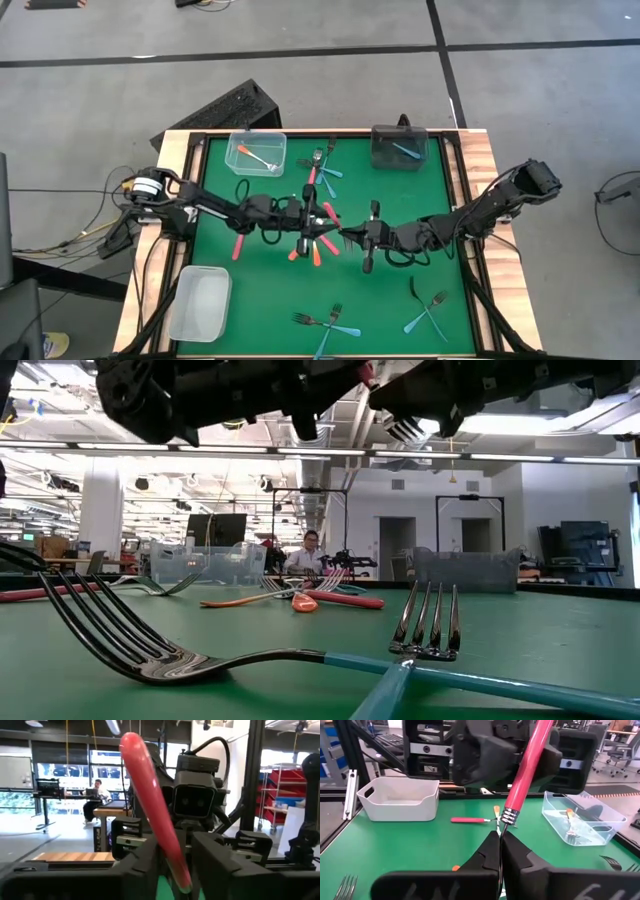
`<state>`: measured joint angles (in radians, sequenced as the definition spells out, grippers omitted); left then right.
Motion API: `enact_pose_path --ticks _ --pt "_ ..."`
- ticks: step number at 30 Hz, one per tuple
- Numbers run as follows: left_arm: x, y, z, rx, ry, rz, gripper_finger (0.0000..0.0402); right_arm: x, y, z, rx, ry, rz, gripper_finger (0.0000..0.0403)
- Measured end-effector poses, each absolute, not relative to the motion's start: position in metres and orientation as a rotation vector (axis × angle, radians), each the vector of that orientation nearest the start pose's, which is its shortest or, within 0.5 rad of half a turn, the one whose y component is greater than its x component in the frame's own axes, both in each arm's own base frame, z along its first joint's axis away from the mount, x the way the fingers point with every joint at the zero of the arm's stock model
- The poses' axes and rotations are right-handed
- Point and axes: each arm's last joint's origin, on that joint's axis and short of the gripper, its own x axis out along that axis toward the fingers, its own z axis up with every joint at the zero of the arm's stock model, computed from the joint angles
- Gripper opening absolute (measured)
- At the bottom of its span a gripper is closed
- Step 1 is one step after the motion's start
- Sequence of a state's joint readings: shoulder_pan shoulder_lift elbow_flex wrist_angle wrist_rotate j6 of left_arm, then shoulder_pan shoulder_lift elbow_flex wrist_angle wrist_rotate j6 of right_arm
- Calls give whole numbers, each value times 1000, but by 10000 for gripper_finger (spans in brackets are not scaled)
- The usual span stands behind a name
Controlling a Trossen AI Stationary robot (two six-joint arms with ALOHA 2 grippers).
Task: Sort silverware by color (type)
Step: Put the pink fork into the white bin
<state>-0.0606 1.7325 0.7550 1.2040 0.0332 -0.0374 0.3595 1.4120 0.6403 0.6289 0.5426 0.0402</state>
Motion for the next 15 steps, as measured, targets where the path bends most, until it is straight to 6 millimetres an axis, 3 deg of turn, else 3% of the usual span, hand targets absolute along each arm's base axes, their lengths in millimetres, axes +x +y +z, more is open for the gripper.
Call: enact_pose_path --ticks 4,8,12,15 --pt "347 -24 219 -23 -194 -129 21 274 87 222 -14 132 -170 45" --pt "340 -19 226 -11 -54 -99 19 274 88 222 0 132 -196 89" --pt "313 -15 239 -9 271 28 19 271 89 223 36 119 -308 126" --pt "285 -23 257 -113 456 144 19 269 88 216 34 178 -354 143"
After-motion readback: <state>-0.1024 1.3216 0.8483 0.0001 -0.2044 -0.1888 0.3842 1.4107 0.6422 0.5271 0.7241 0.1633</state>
